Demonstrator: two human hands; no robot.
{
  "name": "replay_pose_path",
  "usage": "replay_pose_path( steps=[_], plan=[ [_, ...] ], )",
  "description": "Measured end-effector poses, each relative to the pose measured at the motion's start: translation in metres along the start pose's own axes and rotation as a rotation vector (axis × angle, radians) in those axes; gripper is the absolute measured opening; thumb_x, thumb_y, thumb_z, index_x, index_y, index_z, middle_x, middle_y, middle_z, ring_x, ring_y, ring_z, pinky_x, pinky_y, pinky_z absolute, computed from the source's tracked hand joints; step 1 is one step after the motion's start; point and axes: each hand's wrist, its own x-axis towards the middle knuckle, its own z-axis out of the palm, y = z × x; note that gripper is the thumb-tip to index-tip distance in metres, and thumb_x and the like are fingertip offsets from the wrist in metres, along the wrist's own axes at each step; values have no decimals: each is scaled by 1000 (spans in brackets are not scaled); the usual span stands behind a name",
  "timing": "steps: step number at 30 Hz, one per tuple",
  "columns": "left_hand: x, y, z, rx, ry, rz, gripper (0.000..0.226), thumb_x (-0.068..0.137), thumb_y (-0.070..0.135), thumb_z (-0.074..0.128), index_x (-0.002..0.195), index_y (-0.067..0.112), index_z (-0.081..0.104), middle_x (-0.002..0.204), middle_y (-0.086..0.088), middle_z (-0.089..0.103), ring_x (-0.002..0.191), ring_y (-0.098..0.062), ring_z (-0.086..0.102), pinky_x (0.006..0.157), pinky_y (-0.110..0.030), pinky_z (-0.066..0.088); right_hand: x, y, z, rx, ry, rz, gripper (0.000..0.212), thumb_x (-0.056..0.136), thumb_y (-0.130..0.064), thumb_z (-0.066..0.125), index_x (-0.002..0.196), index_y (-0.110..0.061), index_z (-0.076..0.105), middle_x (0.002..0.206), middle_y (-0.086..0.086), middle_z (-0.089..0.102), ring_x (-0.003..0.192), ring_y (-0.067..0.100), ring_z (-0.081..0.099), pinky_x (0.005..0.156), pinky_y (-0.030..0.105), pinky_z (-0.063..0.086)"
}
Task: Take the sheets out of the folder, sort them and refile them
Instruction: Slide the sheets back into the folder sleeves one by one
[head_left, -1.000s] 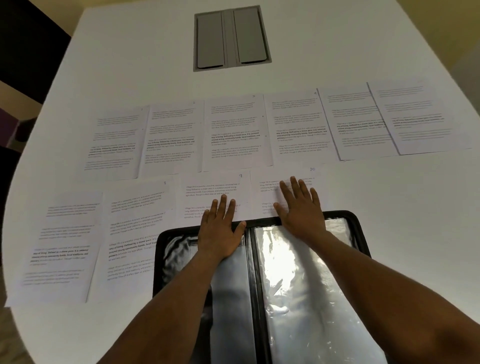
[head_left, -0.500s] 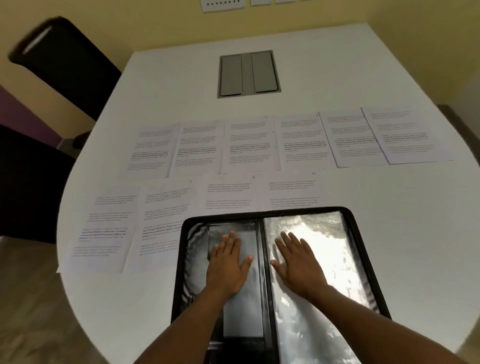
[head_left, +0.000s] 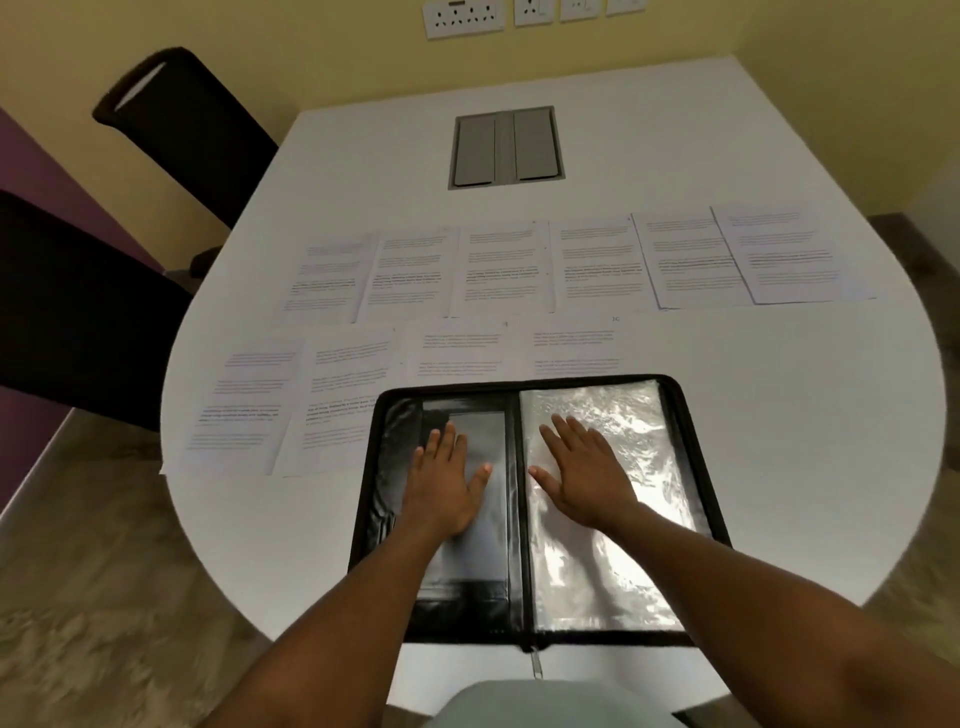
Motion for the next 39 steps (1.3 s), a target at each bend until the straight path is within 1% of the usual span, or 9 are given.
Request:
replay_pose_path(
  steps=[2, 10, 13, 20, 24, 27, 30, 34, 39],
  plan=[
    [-1, 8, -2, -8, 9, -14, 71, 98, 58, 19, 154, 17, 9, 162, -2, -5, 149, -19, -8, 121, -41, -1, -1, 6, -5, -9, 3, -14, 96, 81, -76, -5, 156, -20, 12, 164, 4, 5, 151, 22, 1, 121, 39, 3],
    [-16, 43, 10, -37, 39, -81, 71, 98, 59, 19, 154, 17, 8, 162, -2, -4, 148, -18, -8, 120, -38, -4, -12, 41, -5, 39, -9, -39, 93, 80, -71, -5, 156, -21, 12, 164, 3, 7, 151, 21, 2, 121, 38, 4],
    [-21, 55, 17, -72, 40, -117, 72, 97, 60, 19, 154, 18, 8, 162, 0, -5, 148, -17, -9, 120, -38, -3, -14, 51, -3, 51, -36, -65, 97, 80, -78, -4, 156, -20, 13, 164, 3, 9, 151, 20, 3, 120, 38, 3],
    [-21, 54, 8, -101, 104, -161, 71, 98, 59, 23, 154, 18, 11, 162, -1, -3, 148, -17, -8, 118, -35, -6, 8, 44, -8, 57, -24, -145, 101, 76, -73, -11, 154, -18, 21, 162, 5, 19, 150, 22, 12, 120, 39, 7],
    [-3, 28, -15, -131, 162, -195, 69, 99, 55, 28, 154, 16, 14, 162, -1, 0, 149, -17, -4, 120, -37, -2, 41, 19, -18, 53, 16, -194, 107, 75, -78, -16, 153, -17, 24, 161, 6, 22, 150, 23, 12, 120, 39, 10],
    [19, -2, -35, -138, 214, -209, 70, 98, 55, 30, 153, 15, 18, 162, -3, 5, 149, -19, 1, 121, -38, 2, 72, -10, -31, 65, 36, -197, 100, 76, -75, -7, 155, -18, 18, 162, 4, 16, 150, 20, 8, 120, 37, 4],
    [46, -38, -58, -178, 230, -228, 69, 98, 55, 34, 153, 16, 20, 162, -4, 8, 149, -22, 5, 121, -39, 4, 107, -47, -43, 49, 59, -206, 95, 79, -70, -3, 155, -18, 18, 162, 4, 16, 150, 21, 8, 120, 37, 4],
    [91, -92, -88, -172, 242, -252, 69, 97, 55, 33, 152, 16, 21, 162, -5, 9, 148, -23, 6, 121, -41, 5, 168, -96, -49, 93, 84, -227, 70, 99, -59, 26, 154, -16, 19, 162, 6, 17, 150, 22, 10, 121, 38, 7],
    [145, -163, -115, -204, 255, -299, 69, 98, 54, 35, 152, 15, 21, 161, -6, 11, 148, -23, 9, 121, -40, 6, 250, -157, -55, 276, 108, -169, 68, 99, -53, 37, 152, -11, 27, 158, 9, 29, 147, 26, 22, 119, 39, 18]
  ],
)
